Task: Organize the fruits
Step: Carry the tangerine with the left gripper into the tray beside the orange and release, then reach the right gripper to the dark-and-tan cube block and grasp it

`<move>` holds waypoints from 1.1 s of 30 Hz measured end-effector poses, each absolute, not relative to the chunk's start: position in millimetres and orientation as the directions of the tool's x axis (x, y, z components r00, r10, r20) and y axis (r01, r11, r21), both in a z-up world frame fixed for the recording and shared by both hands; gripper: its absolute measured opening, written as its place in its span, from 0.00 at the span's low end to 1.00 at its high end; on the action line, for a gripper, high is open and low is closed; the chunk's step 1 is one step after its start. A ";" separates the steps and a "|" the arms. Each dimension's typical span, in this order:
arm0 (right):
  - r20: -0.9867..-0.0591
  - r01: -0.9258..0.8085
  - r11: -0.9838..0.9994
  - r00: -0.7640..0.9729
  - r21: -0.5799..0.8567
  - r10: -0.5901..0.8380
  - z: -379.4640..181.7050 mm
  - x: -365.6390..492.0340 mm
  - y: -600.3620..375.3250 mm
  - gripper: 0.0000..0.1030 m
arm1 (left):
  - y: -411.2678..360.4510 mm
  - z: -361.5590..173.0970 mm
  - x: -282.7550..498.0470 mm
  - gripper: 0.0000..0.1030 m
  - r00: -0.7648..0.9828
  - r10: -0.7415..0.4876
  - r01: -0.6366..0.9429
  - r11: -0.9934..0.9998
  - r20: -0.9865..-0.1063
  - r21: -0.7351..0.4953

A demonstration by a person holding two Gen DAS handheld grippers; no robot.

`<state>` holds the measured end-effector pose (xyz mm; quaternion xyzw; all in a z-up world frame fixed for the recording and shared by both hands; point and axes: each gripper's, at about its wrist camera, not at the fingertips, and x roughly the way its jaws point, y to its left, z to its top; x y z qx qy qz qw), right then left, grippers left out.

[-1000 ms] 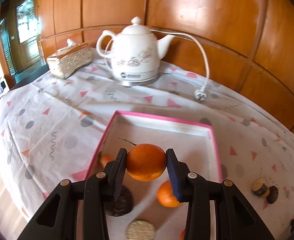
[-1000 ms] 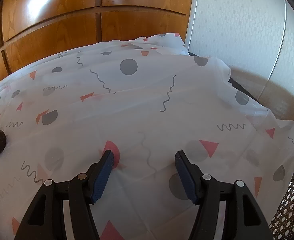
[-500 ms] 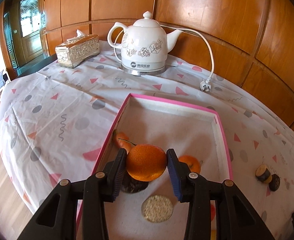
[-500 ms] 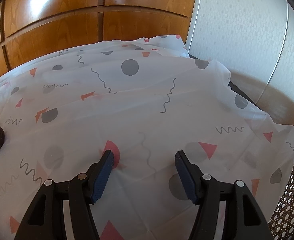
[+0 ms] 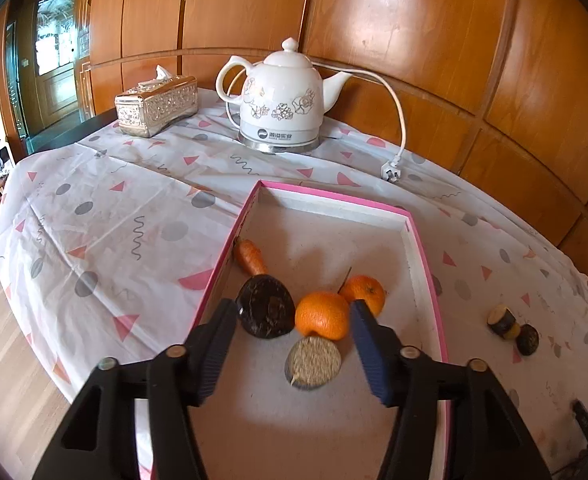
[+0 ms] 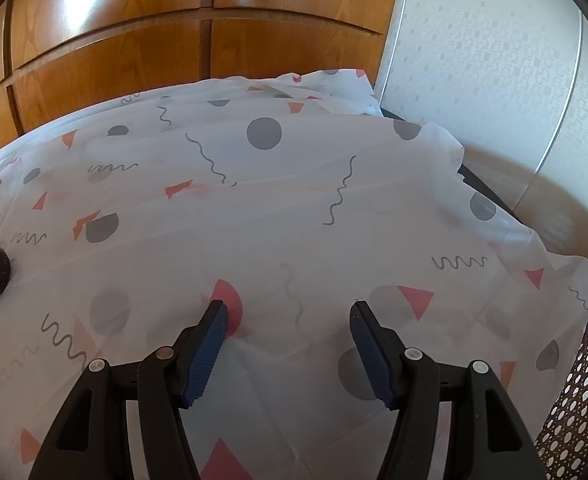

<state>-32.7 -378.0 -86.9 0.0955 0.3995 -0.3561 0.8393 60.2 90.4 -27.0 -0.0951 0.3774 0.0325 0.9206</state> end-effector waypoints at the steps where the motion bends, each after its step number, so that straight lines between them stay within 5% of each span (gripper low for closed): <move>1: -0.741 0.670 0.732 0.428 -0.123 -0.517 -86.3 -32.3 -377.3 0.62 | 91.1 -26.8 56.0 0.61 0.715 -0.016 -0.129 0.980 -0.699 -0.154; 12: -0.777 0.503 0.861 0.514 -0.070 -0.363 -82.3 -13.7 -338.4 0.62 | 92.7 -38.6 26.0 0.68 0.697 -0.030 -0.128 0.978 -0.716 -0.166; 14: -0.780 0.440 0.896 0.538 -0.063 -0.320 -81.9 -7.5 -324.0 0.54 | 91.9 -39.4 23.7 0.68 0.696 -0.031 -0.127 0.978 -0.717 -0.166; 33: -0.792 -0.102 0.995 0.607 0.008 0.068 -56.7 60.4 -218.1 0.37 | 83.7 -37.7 15.9 0.71 0.700 -0.055 -0.095 0.981 -0.712 -0.169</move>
